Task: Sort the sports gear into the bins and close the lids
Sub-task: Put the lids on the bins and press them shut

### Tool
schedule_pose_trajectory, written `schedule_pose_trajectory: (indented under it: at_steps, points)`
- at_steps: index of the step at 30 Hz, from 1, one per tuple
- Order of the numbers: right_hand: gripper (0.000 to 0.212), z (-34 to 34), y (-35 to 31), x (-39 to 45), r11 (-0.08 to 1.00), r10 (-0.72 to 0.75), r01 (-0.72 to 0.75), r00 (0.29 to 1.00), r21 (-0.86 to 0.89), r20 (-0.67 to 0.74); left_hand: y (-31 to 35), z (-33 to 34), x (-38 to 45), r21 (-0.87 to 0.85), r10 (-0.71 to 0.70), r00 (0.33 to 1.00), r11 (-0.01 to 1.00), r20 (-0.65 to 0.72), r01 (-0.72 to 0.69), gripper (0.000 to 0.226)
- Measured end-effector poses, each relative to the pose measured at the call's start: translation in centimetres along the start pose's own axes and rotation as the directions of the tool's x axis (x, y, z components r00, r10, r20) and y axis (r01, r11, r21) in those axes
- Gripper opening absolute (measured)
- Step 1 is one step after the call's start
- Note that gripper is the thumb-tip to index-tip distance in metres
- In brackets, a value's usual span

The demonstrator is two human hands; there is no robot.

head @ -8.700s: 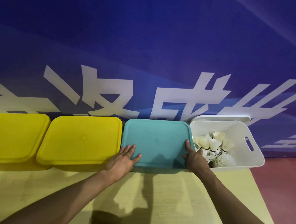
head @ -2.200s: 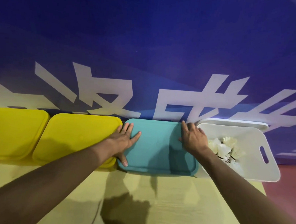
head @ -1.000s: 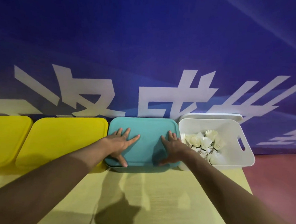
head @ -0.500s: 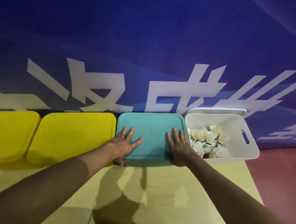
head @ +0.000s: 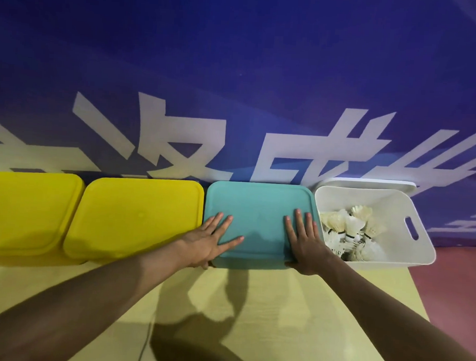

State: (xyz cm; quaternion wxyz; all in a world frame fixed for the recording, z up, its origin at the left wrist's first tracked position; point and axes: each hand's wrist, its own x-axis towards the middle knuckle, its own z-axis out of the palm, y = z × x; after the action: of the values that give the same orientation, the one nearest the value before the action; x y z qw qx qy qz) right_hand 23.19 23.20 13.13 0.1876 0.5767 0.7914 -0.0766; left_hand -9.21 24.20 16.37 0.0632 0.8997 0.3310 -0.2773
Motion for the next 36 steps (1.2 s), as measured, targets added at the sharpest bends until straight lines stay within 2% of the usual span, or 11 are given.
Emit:
schedule_pose_trajectory:
  at_steps: [2, 10, 13, 18, 20, 22, 25, 27, 29, 33, 36]
  points:
    - [0.133, 0.0, 0.0, -0.1, 1.000, 0.011, -0.011, 1.000, 0.000, 0.011, -0.5, -0.4, -0.2, -0.015, 0.026, 1.000, 1.000, 0.016, -0.026, 0.106]
    - [0.136, -0.3, -0.2, -0.1, 0.999, 0.045, -0.045, 0.998, 0.017, 0.040, -1.0, 0.9, -0.2, 0.107, 0.109, 0.989, 0.989, -0.098, -0.099, 0.084]
    - [0.134, 0.1, -0.2, 0.0, 0.999, 0.039, -0.039, 0.998, 0.005, 0.048, -1.1, 0.8, -0.1, 0.057, 0.104, 0.991, 0.993, -0.087, -0.100, 0.080]
    - [0.131, 0.6, -0.5, -0.2, 1.000, 0.029, -0.029, 0.999, -0.008, 0.022, -2.3, -0.6, 0.3, -0.143, 0.093, 0.995, 0.985, -0.031, -0.097, 0.092]
    - [0.130, 0.8, -0.3, -0.3, 1.000, 0.015, -0.015, 1.000, -0.002, 0.007, -2.8, -1.1, 0.0, -0.335, 0.030, 0.998, 0.941, -0.055, -0.047, 0.101]
    - [0.130, 1.1, -0.1, -0.2, 1.000, 0.003, -0.003, 1.000, 0.007, -0.022, -3.4, -1.4, -0.6, -0.516, -0.123, 0.988, 0.855, -0.091, 0.059, 0.100]
    - [0.131, 1.3, -0.2, -0.1, 1.000, -0.013, 0.013, 0.999, 0.019, -0.031, -4.3, -2.1, -1.5, -0.587, -0.359, 0.921, 0.783, -0.153, 0.208, 0.081]
    - [0.133, 1.3, -0.4, 0.2, 0.999, 0.021, -0.021, 1.000, 0.031, -0.003, -4.3, -2.6, -1.6, -0.621, -0.453, 0.879, 0.735, -0.149, 0.273, 0.071]
    - [0.135, 0.5, -0.9, 0.4, 0.997, 0.065, -0.067, 0.997, 0.042, 0.052, -4.0, -3.1, -1.4, -0.658, -0.510, 0.855, 0.675, -0.089, 0.334, 0.063]
    - [0.123, -0.7, -2.3, 0.5, 0.992, 0.111, -0.115, 0.991, 0.048, 0.073, -2.0, -4.1, -0.7, -0.695, -0.570, 0.807, 0.518, 0.155, 0.499, 0.038]
    - [0.117, -1.2, -3.4, 0.0, 0.994, 0.099, -0.103, 0.990, 0.034, 0.097, -0.7, -4.4, -0.3, -0.666, -0.618, 0.750, 0.458, 0.238, 0.589, 0.031]
